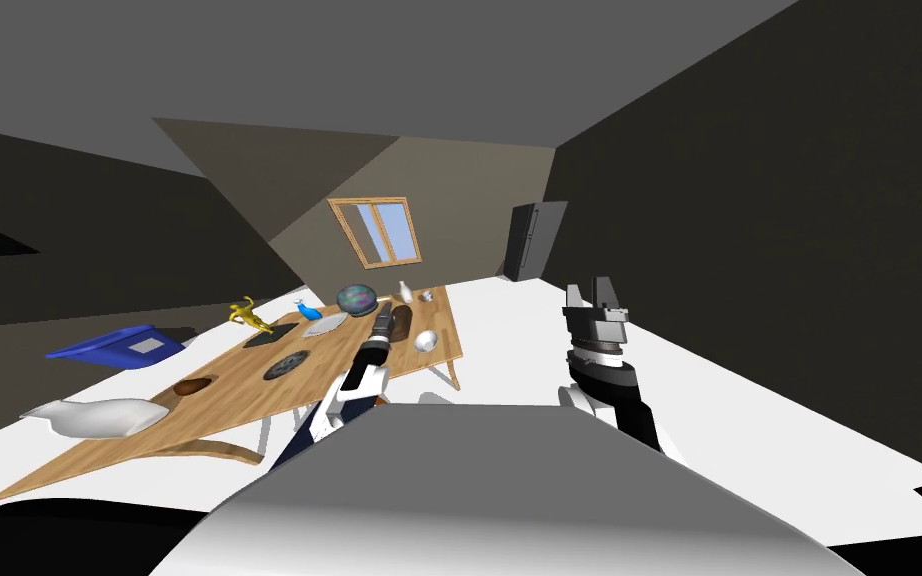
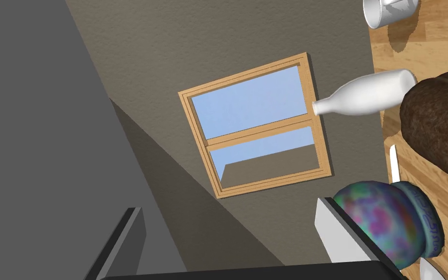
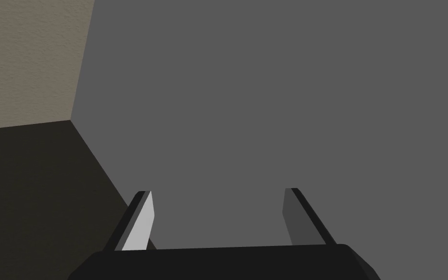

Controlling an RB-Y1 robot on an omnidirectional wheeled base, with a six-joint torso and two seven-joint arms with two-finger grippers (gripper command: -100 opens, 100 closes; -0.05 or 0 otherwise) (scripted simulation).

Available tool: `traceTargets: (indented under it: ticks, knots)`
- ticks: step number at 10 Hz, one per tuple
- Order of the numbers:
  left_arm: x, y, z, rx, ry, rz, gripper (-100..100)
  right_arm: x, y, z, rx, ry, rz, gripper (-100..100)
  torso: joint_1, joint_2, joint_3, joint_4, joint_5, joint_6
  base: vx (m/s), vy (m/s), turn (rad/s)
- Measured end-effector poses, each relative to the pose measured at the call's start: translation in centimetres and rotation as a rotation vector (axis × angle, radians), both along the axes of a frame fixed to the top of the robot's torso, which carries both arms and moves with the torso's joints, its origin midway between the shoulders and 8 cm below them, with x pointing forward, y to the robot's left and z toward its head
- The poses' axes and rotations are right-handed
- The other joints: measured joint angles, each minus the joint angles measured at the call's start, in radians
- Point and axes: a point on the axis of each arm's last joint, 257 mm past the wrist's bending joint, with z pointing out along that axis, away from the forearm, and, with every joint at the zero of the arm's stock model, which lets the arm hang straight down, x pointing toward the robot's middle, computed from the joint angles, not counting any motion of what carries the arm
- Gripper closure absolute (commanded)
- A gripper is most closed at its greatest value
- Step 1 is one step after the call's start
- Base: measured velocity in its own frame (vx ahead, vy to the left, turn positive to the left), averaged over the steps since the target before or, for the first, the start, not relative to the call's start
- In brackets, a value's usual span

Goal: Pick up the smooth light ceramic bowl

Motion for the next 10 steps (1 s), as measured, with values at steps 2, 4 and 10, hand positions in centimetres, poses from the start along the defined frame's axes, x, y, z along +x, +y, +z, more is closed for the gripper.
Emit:
traceTargets:
  ticks: [2,4,10]
  knots:
    - [0.6,1.0,-1.9,-0.015,0.059,0.019,-100,0.0,0.0,0.0,0.0,0.0,0.0,0,0.0,0.0,0.0,0.0,0.0,0.0,-0.009,-0.007,0.03]
    - [1.2,1.7,-3.6,-0.031,0.115,0.036,-100,0.0,0.0,0.0,0.0,0.0,0.0,0,0.0,0.0,0.0,0.0,0.0,0.0,-0.006,-0.01,0.029]
    - [1.8,3.7,-9.1,-0.083,0.293,0.087,-100,0.0,0.0,0.0,0.0,0.0,0.0,0,-0.001,-0.001,0.0,0.0,0.0,0.0,-0.002,-0.018,0.035]
